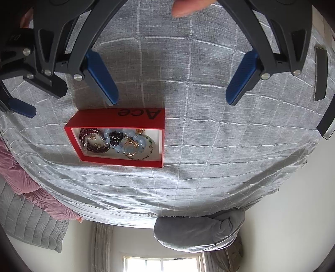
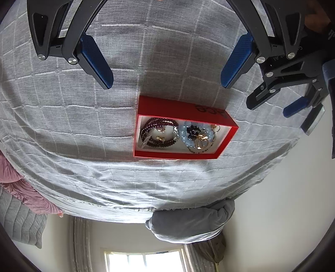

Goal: Organize jewelry

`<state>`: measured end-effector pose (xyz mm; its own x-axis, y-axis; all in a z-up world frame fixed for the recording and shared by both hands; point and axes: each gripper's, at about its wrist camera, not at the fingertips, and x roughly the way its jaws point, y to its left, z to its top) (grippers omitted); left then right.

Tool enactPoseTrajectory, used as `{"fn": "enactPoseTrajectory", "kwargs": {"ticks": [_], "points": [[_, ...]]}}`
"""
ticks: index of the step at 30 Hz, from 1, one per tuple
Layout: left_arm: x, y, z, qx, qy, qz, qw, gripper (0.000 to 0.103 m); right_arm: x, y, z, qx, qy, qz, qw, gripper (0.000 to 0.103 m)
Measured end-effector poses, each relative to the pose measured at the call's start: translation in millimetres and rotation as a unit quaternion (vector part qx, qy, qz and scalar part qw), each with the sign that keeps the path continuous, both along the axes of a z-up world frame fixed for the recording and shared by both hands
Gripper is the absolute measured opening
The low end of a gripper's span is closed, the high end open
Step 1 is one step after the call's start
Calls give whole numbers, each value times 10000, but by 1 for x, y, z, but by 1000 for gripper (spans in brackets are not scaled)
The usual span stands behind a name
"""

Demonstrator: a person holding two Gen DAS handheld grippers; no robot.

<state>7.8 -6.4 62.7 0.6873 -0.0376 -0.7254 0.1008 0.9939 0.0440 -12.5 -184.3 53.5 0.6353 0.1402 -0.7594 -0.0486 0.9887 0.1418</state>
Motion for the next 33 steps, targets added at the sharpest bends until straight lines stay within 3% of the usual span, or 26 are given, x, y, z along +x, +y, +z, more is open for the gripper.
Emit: {"fn": "enactPoseTrajectory", "kwargs": {"ticks": [33], "points": [[1, -3, -8, 34, 87, 9, 10000, 102, 0, 2, -7, -18, 128, -26, 9999, 103]]}}
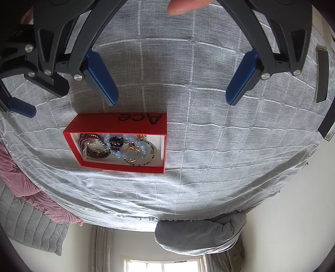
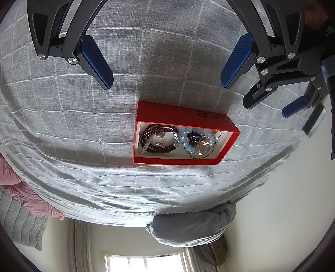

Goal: Organize jewelry

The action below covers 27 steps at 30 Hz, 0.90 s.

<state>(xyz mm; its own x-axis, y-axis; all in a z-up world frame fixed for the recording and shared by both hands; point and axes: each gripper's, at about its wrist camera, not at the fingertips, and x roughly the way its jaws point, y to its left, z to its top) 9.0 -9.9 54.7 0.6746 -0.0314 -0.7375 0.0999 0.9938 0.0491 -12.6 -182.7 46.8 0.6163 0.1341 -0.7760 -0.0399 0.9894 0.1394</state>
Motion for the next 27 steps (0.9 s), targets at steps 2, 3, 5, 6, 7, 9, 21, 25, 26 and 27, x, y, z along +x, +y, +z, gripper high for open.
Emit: {"fn": "enactPoseTrajectory", "kwargs": {"ticks": [2, 3, 5, 6, 7, 9, 21, 25, 26, 27], "points": [[0, 0, -1, -8, 17, 3, 10000, 102, 0, 0, 0, -14, 4, -2, 10000, 103], [0, 0, -1, -9, 22, 6, 10000, 102, 1, 0, 0, -15, 8, -4, 10000, 103], [-1, 0, 0, -6, 17, 9, 10000, 102, 1, 0, -1, -6, 20, -11, 10000, 103], [-1, 0, 0, -4, 12, 9, 10000, 102, 1, 0, -1, -1, 23, -16, 10000, 103], [-1, 0, 0, -1, 10, 8, 10000, 102, 1, 0, -1, 0, 26, -21, 10000, 103], [-1, 0, -1, -8, 18, 9, 10000, 102, 1, 0, -1, -1, 37, -27, 10000, 103], [-2, 0, -1, 14, 12, 17, 10000, 102, 0, 0, -1, 7, 45, -31, 10000, 103], [-2, 0, -1, 12, -8, 23, 10000, 102, 0, -1, -2, 17, 47, -33, 10000, 103], [-2, 0, -1, 7, -8, 21, 10000, 102, 0, 0, -2, 16, 46, -37, 10000, 103], [-2, 1, -1, 5, -4, 20, 10000, 102, 0, 0, -2, 13, 46, -38, 10000, 103]]}}
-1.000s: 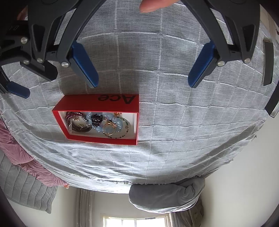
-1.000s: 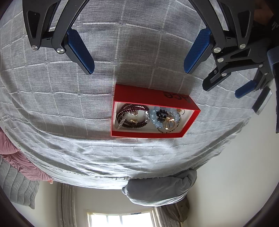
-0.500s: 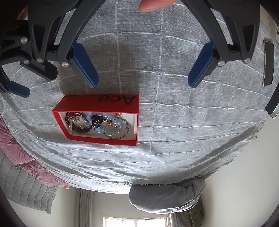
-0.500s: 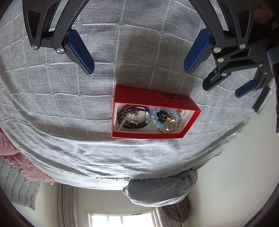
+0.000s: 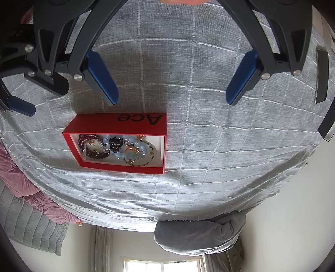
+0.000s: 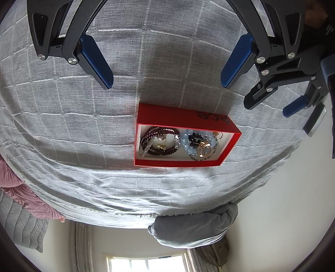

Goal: Organize jewelry

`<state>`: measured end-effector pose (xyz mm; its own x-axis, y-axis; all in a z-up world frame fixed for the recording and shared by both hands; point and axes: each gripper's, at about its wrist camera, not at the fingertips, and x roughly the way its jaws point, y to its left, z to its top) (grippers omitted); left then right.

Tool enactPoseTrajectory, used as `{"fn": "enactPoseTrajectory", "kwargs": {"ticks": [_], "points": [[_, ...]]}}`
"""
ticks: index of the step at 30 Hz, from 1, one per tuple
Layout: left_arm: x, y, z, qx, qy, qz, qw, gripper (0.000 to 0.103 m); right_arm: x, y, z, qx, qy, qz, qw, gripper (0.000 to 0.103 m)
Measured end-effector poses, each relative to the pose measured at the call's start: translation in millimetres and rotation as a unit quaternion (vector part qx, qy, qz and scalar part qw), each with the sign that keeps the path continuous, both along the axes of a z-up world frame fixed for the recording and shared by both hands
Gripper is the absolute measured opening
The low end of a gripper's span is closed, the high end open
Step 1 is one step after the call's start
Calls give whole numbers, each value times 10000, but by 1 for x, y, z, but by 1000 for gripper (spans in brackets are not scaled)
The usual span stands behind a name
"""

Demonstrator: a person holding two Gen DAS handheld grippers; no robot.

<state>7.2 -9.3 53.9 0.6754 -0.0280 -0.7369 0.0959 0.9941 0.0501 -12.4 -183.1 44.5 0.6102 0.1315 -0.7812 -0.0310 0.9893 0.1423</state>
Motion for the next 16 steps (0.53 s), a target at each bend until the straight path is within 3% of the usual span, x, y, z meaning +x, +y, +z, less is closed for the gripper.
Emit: {"fn": "enactPoseTrajectory", "kwargs": {"ticks": [16], "points": [[1, 1, -1, -12, 50, 9, 10000, 102, -1, 0, -1, 10, 28, -29, 10000, 103]]}}
